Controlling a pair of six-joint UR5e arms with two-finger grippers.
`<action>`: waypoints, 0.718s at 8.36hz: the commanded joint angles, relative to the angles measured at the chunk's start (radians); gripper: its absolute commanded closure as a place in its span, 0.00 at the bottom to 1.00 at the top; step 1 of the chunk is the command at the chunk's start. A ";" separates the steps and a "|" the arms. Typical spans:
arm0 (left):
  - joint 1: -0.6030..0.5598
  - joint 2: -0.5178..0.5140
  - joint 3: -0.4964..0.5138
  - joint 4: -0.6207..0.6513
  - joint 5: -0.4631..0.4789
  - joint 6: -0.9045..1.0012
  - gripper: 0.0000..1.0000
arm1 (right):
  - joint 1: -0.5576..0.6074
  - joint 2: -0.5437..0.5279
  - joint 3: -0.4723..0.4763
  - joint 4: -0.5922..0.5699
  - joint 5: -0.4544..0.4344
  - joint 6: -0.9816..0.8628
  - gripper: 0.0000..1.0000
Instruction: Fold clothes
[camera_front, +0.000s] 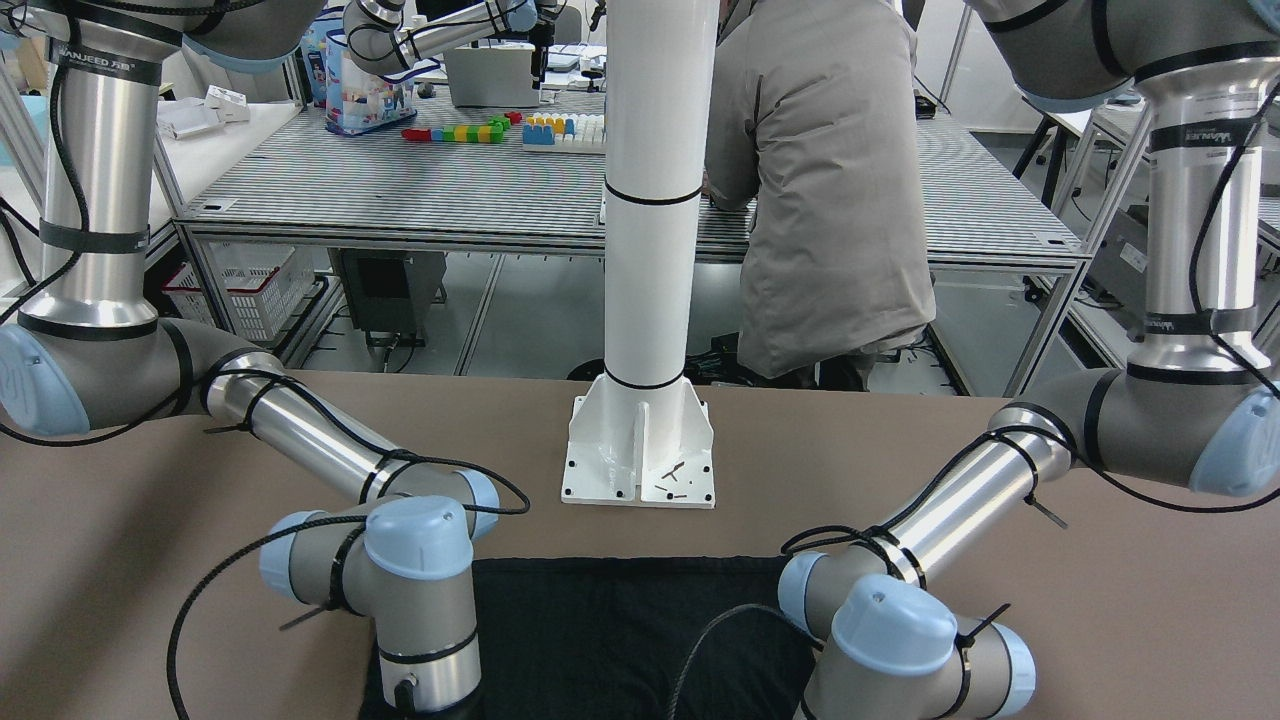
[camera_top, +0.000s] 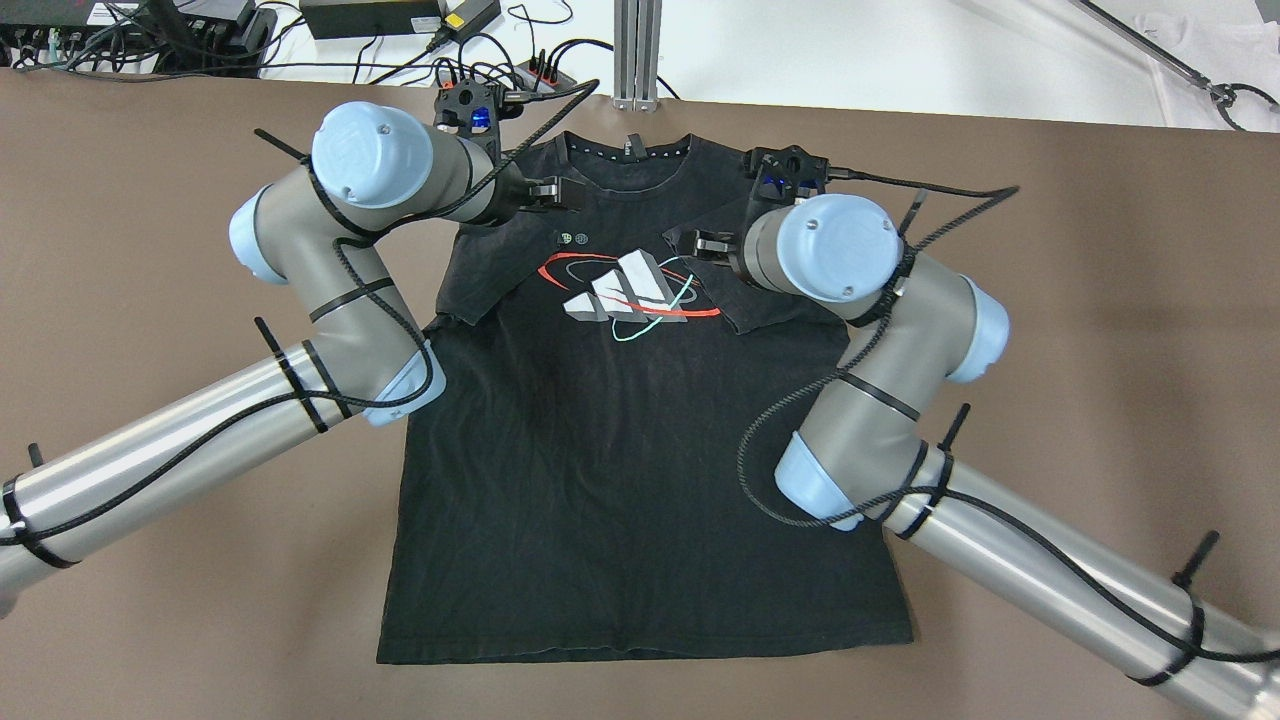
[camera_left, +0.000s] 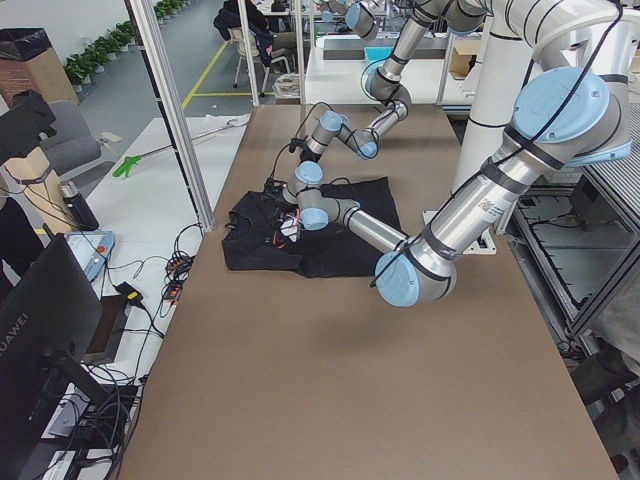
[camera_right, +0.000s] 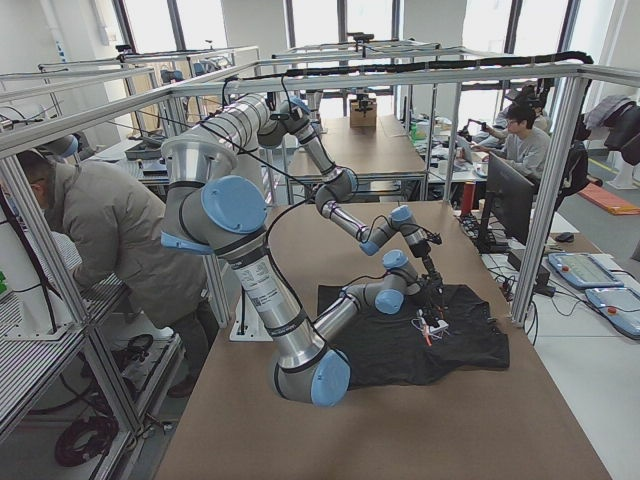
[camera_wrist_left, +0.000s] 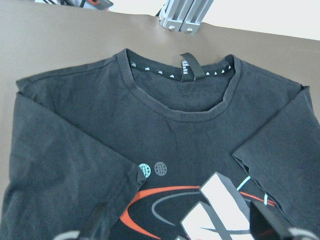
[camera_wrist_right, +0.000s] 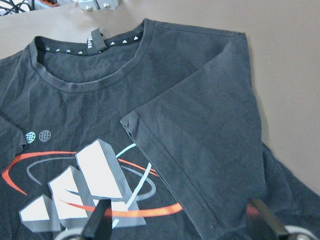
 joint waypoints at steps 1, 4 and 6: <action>0.102 0.184 -0.258 0.000 0.119 -0.213 0.00 | -0.073 -0.218 0.259 0.001 0.009 0.119 0.05; 0.144 0.169 -0.277 0.088 0.153 -0.216 0.00 | -0.077 -0.234 0.277 -0.004 0.007 0.115 0.05; 0.143 0.173 -0.281 0.114 0.155 -0.212 0.00 | -0.078 -0.237 0.278 -0.004 0.007 0.125 0.05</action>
